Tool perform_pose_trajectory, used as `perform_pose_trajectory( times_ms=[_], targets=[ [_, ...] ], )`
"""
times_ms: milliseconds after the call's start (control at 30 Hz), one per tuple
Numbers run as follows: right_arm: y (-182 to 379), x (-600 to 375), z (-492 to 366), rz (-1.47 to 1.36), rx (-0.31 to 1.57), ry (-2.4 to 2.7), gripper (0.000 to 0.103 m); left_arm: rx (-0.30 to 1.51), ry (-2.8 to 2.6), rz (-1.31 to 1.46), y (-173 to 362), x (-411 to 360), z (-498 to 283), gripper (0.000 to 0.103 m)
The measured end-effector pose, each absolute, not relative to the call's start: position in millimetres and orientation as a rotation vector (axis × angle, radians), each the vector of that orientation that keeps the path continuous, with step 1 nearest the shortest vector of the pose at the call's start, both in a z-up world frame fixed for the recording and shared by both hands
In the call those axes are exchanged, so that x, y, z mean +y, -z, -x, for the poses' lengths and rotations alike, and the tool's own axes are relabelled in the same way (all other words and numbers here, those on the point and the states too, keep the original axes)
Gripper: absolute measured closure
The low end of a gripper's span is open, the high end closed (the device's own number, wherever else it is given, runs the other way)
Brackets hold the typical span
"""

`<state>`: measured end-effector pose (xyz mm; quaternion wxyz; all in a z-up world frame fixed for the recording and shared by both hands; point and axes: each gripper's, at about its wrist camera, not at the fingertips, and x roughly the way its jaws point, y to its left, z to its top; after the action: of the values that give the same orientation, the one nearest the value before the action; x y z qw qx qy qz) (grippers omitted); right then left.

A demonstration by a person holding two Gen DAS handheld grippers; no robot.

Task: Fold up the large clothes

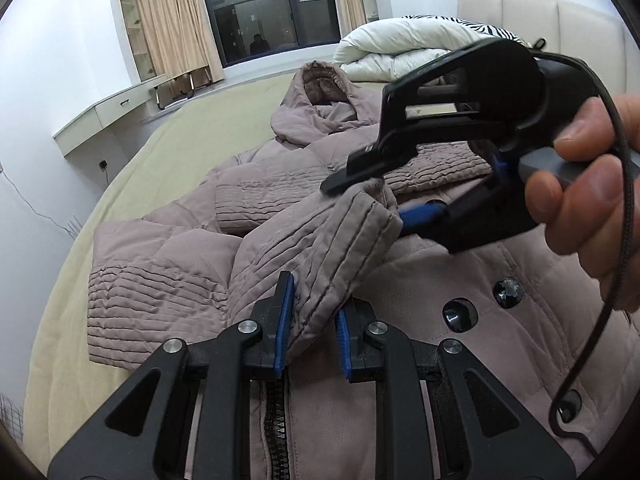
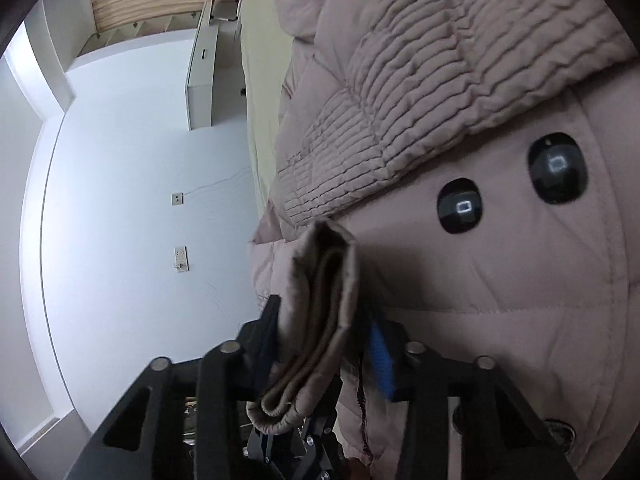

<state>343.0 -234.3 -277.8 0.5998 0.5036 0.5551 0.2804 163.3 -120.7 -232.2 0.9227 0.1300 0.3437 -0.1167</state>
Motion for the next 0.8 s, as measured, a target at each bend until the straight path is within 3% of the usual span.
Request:
perform_pose_trajectory(
  times_ms=[200,333,600,800],
  targets=[
    [220,-219,-362,-0.988,1.251,-0.665,0.083,0.652,0.251,-0.197,217,-95,-150,0.081],
    [147,-223,-376,-0.93,1.123,-0.695,0.083,0.616,0.154,-0.088,211,-57,-137,0.081],
    [-25,-243,-366,-0.825,0.785,-0.832,0.084,0.727,0.026,0.269,216,2,-223,0.081],
    [-57,-288,-354,-0.831,0.666,-0.817,0.084,0.731,0.027,0.21,225,-15,-278,0.081]
  ],
)
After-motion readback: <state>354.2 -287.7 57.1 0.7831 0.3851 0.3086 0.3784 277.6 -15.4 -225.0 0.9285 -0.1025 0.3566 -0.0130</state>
